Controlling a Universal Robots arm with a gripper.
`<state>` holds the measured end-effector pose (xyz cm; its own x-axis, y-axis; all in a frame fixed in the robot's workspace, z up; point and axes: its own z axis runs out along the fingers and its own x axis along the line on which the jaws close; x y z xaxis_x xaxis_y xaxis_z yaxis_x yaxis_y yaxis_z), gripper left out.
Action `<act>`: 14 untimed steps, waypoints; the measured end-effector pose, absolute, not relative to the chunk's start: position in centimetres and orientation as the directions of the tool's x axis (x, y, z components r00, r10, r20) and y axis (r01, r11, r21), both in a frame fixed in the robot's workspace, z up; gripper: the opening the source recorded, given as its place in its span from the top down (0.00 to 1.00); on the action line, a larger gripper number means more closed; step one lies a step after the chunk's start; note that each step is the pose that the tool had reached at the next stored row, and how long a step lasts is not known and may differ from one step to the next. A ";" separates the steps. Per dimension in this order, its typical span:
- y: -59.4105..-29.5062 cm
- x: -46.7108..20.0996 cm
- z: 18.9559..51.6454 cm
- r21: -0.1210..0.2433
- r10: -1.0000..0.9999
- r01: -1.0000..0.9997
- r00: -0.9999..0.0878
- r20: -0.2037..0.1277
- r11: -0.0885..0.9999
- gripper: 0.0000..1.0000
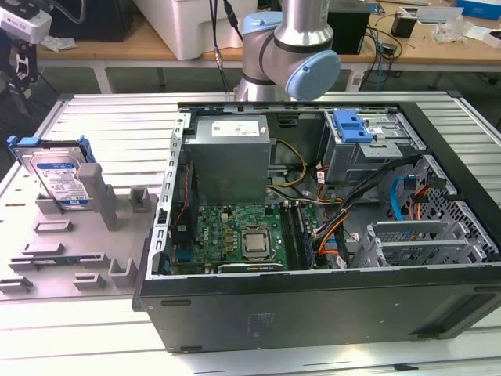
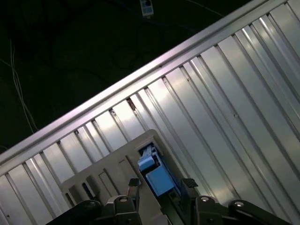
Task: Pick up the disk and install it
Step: 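Pick up the disk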
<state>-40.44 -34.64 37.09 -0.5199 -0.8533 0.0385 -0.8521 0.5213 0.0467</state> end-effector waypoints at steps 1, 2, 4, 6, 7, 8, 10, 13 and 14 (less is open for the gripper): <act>-34.6 -40.4 37.1 0.047 -0.854 -0.852 -0.520 0.039 0.521 0.52; -34.6 -40.4 37.1 0.047 -0.860 -0.859 -0.509 0.038 0.510 0.52; -34.6 -40.4 37.1 0.047 -0.874 -0.872 -0.485 0.038 0.486 0.52; -34.6 -40.4 37.1 0.047 -0.895 -0.894 -0.445 0.038 0.446 0.52; -34.6 -40.4 37.1 0.047 -0.907 -0.906 -0.420 0.038 0.422 0.52; -34.6 -40.4 37.1 0.047 -0.914 -0.913 -0.404 0.038 0.406 0.52; -34.6 -40.4 37.1 0.047 -0.935 -0.934 -0.354 0.038 0.355 0.52; -34.6 -40.4 37.1 0.047 -0.956 -0.955 -0.290 0.038 0.292 0.52; -34.6 -40.4 37.1 0.047 -0.961 -0.961 -0.272 0.038 0.274 0.52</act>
